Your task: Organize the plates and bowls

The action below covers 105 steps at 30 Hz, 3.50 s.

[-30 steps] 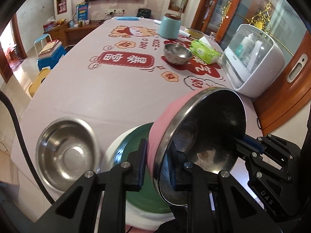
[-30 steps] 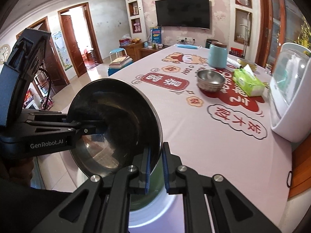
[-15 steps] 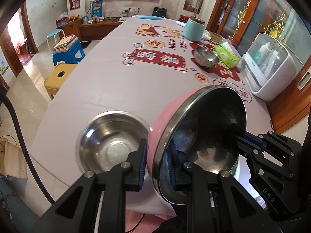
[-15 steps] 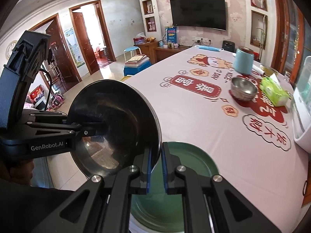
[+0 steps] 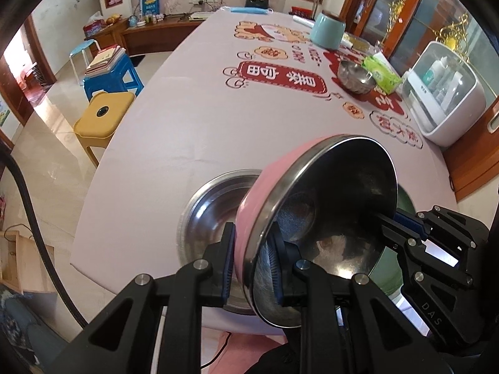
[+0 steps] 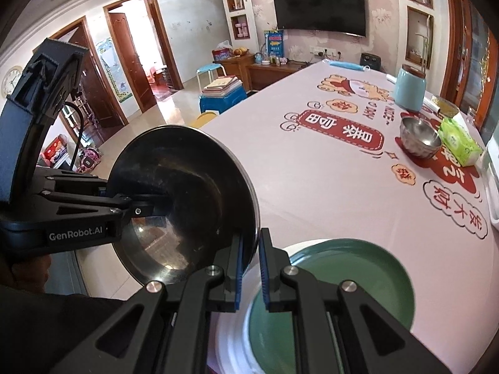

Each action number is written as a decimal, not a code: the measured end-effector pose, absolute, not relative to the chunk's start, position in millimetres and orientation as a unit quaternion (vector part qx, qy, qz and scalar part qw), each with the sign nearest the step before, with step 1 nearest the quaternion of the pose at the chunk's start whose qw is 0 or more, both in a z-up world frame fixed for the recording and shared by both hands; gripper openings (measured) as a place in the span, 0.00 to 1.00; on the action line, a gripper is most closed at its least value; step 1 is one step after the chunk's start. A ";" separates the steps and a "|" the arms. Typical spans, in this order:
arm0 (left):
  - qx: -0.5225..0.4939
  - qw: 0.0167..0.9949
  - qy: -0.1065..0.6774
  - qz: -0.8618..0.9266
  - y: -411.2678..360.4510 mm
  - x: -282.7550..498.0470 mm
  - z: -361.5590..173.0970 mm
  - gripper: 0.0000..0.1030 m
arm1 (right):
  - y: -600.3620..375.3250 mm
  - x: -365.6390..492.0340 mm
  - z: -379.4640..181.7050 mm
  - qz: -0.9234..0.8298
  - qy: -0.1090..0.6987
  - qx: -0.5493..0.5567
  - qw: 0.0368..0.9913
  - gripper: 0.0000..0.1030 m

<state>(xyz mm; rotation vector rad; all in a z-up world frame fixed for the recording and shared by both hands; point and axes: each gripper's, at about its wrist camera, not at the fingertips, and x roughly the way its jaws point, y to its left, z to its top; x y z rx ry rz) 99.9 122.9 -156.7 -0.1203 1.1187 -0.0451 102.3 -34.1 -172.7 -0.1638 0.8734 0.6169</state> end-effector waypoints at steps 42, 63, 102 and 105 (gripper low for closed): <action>-0.025 0.861 0.496 -0.112 143.1 160.8 -135.0 0.34 | -68.0 106.7 -147.5 0.138 0.392 0.006 0.909 0.40; -0.029 0.882 0.459 -0.104 51.4 200.9 -75.3 0.55 | -175.5 148.1 -103.3 0.120 0.376 0.016 0.919 0.58; -0.018 0.876 0.472 -0.095 -70.9 420.2 -95.4 0.63 | -264.3 368.0 -122.2 0.131 0.401 0.050 0.905 0.64; -0.030 0.870 0.483 -0.095 -75.2 436.4 -118.2 0.63 | -261.7 381.6 -141.4 0.128 0.407 0.058 0.903 0.64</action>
